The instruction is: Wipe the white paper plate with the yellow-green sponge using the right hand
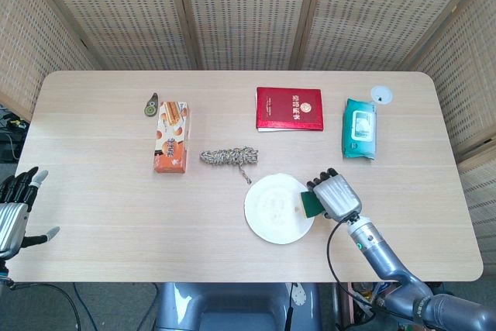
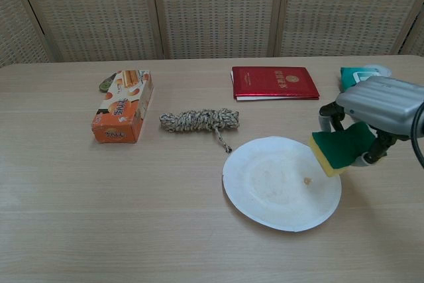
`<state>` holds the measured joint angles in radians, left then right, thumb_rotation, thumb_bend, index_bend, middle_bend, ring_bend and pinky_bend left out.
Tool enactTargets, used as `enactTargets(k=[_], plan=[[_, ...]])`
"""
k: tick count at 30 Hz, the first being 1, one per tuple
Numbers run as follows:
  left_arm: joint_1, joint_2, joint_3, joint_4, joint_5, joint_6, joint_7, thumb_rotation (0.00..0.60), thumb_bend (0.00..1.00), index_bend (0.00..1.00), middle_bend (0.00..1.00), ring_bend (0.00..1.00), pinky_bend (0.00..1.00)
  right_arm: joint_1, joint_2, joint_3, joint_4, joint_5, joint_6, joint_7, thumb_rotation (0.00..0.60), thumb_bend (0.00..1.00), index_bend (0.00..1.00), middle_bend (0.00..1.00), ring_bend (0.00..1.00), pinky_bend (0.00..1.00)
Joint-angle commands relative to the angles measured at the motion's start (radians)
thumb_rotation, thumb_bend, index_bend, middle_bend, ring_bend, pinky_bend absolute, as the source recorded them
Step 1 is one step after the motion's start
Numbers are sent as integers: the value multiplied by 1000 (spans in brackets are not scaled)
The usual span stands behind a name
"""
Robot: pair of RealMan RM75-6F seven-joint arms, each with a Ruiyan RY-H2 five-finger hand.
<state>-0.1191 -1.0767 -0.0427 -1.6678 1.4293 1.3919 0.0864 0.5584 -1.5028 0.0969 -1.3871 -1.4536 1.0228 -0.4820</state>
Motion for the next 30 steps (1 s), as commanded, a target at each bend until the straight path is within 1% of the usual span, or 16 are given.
enactTargets(k=[1, 7, 11, 15, 23, 27, 30], plan=[[-3, 1, 0, 0, -5, -6, 2, 600, 0, 0, 0, 0, 0, 47, -30, -8, -31, 23, -36, -247, 600, 467, 499, 515, 363, 303], [-10, 1, -6, 3, -20, -16, 1, 600, 0, 0, 0, 0, 0, 76, -116, -21, -22, 83, -40, -591, 600, 469, 501, 519, 377, 302], [-10, 1, -5, 2, -20, -17, 3, 600, 0, 0, 0, 0, 0, 87, -160, -24, 6, 111, -37, -686, 600, 473, 501, 525, 381, 302], [-10, 1, -4, 2, -19, -16, 2, 600, 0, 0, 0, 0, 0, 99, -187, -27, 26, 139, -41, -744, 600, 479, 508, 525, 381, 302], [-10, 5, -4, 2, -19, -14, -8, 600, 0, 0, 0, 0, 0, 113, -200, -35, 48, 156, -38, -770, 600, 490, 514, 526, 381, 302], [-11, 6, -2, 3, -18, -17, -10, 600, 0, 0, 0, 0, 0, 116, -206, -45, 61, 163, -36, -791, 600, 507, 522, 526, 381, 302], [-12, 7, -2, 2, -16, -15, -12, 600, 0, 0, 0, 0, 0, 122, -227, -62, 92, 179, -45, -848, 600, 517, 529, 526, 381, 302]])
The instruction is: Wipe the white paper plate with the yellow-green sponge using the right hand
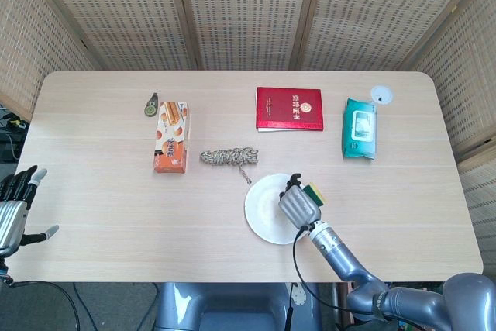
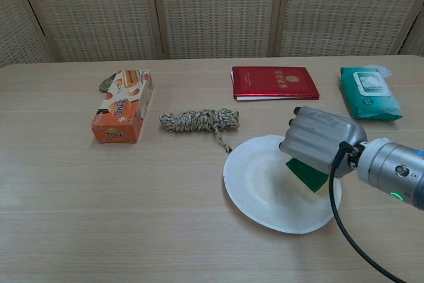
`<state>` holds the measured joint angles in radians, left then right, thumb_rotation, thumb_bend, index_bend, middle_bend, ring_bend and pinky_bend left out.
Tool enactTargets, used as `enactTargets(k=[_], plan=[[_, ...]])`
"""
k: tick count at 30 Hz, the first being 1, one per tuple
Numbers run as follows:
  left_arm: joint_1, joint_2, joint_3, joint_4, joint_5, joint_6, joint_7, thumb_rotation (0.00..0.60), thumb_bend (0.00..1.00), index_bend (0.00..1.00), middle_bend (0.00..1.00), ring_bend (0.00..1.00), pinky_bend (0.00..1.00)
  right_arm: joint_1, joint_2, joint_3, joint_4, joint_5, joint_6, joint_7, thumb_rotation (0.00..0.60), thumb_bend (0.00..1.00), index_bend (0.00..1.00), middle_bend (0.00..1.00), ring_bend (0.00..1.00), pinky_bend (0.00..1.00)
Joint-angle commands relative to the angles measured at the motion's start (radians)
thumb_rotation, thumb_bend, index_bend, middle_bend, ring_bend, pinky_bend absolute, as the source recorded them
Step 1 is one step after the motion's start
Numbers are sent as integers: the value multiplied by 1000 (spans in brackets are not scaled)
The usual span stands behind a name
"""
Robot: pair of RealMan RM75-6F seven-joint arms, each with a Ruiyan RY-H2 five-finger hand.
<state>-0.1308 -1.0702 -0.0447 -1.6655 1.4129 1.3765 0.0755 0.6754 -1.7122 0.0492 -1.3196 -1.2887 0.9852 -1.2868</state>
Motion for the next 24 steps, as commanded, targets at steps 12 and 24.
enactTargets(k=[12, 24], plan=[[-2, 4, -2, 3, -5, -1, -11, 600, 0, 0, 0, 0, 0, 14, -78, -26, 45, 91, 19, -178, 600, 521, 538, 533, 383, 303], [-1, 13, -2, 4, -6, -1, -32, 600, 0, 0, 0, 0, 0, 21, -56, -23, -25, 68, 88, -183, 600, 520, 539, 535, 384, 303]])
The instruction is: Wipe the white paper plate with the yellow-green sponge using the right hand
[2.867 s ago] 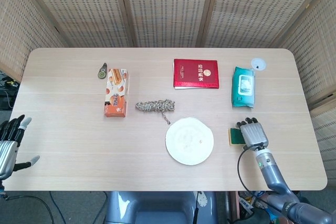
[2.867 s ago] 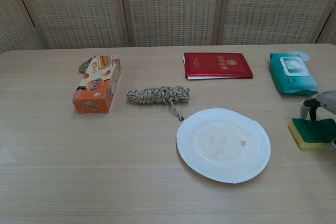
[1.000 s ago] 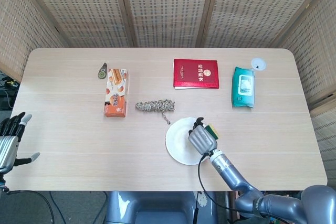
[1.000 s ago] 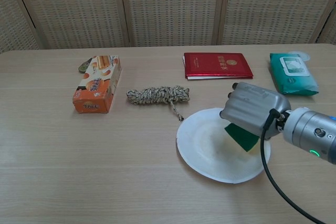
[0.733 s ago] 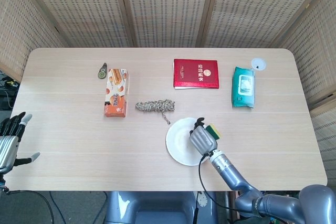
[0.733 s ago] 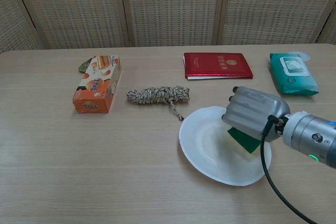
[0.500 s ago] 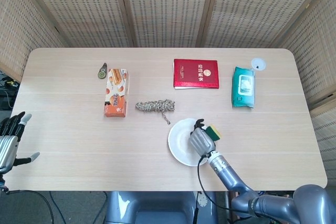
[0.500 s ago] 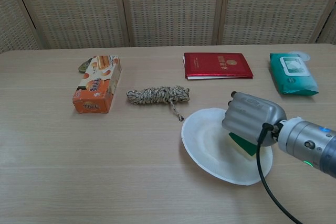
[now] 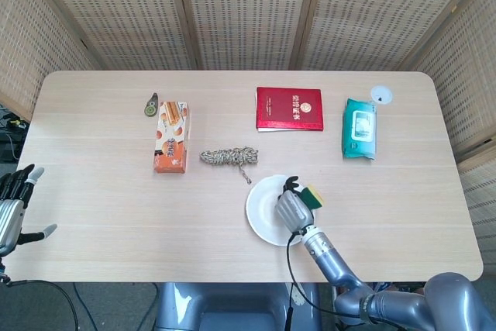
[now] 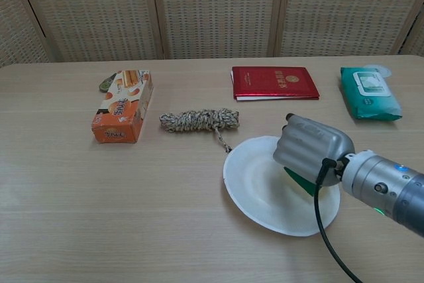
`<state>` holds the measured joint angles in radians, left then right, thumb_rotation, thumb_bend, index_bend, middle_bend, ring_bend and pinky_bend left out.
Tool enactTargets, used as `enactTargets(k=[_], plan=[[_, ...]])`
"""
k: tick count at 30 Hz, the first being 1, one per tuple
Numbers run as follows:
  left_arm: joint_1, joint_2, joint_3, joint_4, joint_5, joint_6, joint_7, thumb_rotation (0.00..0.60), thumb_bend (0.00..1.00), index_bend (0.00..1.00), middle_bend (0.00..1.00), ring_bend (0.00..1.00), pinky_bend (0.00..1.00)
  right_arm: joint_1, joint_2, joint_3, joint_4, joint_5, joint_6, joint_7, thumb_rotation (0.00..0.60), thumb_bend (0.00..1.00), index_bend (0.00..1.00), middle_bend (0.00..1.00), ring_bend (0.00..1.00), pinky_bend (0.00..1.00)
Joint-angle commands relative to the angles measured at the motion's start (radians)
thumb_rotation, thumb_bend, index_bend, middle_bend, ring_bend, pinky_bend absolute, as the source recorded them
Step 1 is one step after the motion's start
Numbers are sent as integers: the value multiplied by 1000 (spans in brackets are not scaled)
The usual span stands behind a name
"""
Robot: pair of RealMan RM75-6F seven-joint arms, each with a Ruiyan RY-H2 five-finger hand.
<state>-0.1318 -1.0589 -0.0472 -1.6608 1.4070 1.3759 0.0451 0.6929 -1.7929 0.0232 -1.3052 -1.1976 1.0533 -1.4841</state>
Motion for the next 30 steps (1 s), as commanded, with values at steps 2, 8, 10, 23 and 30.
enactTargets(k=[2, 8, 10, 23, 30], plan=[[1, 3, 0, -2, 0, 1, -5, 600, 0, 0, 0, 0, 0, 6, 50, 5, -79, -43, 32, 33, 600, 520, 539, 534, 384, 299], [2, 7, 6, -10, 8, 0, -3, 600, 0, 0, 0, 0, 0, 13, 138, 60, -245, -100, 47, 299, 600, 520, 539, 492, 380, 255], [3, 8, 7, -13, 10, 2, -2, 600, 0, 0, 0, 0, 0, 9, 158, 73, -264, -97, 17, 463, 600, 519, 539, 411, 328, 206], [3, 10, 8, -16, 1, -4, -1, 600, 0, 0, 0, 0, 0, 16, 187, 100, -187, -102, -143, 1071, 600, 521, 539, 25, 0, 0], [-3, 10, 7, -18, -11, -18, 6, 600, 0, 0, 0, 0, 0, 13, 173, 110, -94, -92, -193, 1302, 600, 523, 539, 25, 0, 0]])
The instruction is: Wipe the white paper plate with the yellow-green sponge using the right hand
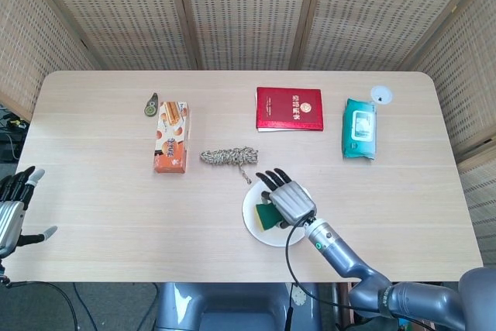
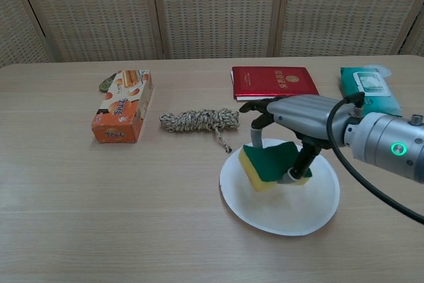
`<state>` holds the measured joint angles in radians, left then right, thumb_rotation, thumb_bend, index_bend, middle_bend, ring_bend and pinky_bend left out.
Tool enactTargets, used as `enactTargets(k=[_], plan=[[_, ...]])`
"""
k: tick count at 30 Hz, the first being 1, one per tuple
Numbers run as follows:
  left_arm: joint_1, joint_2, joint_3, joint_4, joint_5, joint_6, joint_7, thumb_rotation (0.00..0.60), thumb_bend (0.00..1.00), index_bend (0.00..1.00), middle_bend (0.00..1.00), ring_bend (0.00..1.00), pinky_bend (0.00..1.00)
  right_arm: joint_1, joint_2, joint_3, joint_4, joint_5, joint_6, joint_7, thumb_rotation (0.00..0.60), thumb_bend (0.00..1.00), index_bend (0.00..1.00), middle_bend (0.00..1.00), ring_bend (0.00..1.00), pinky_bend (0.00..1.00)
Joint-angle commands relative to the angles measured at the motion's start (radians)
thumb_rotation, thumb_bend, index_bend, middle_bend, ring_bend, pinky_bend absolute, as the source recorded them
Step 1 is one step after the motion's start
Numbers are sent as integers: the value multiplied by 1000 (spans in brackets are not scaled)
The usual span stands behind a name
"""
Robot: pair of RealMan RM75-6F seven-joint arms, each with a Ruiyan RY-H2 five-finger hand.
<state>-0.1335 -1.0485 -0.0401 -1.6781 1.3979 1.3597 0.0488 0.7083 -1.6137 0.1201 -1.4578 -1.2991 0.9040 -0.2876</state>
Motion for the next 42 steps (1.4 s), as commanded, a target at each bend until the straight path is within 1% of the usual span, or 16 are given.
enactTargets(k=[1, 7, 11, 15, 23, 32, 42], plan=[[-2, 0, 0, -1, -3, -3, 3, 600, 0, 0, 0, 0, 0, -3, -9, 15, 66, 14, -49, 122, 600, 523, 539, 25, 0, 0], [-3, -2, 0, -2, -6, -6, 8, 600, 0, 0, 0, 0, 0, -5, -21, 27, 103, 91, -116, 217, 600, 524, 539, 2, 0, 0], [-4, -4, 1, -1, -5, -8, 11, 600, 0, 0, 0, 0, 0, -1, -21, 41, 105, 141, -163, 268, 600, 524, 539, 0, 0, 0], [-5, -5, 2, 0, -5, -8, 14, 600, 0, 0, 0, 0, 0, 2, -22, 57, 99, 163, -188, 320, 600, 524, 539, 0, 0, 0], [-5, -7, 2, 1, -7, -8, 18, 600, 0, 0, 0, 0, 0, 11, -39, 62, 117, 149, -192, 356, 600, 524, 539, 0, 0, 0], [-6, -7, 2, 4, -8, -11, 16, 600, 0, 0, 0, 0, 0, 14, -79, 31, 210, 120, -197, 364, 600, 524, 543, 0, 0, 0], [-7, -6, 4, 6, -6, -12, 12, 600, 0, 0, 0, 0, 0, 1, -97, 13, 266, 80, -202, 436, 600, 524, 558, 0, 0, 0]])
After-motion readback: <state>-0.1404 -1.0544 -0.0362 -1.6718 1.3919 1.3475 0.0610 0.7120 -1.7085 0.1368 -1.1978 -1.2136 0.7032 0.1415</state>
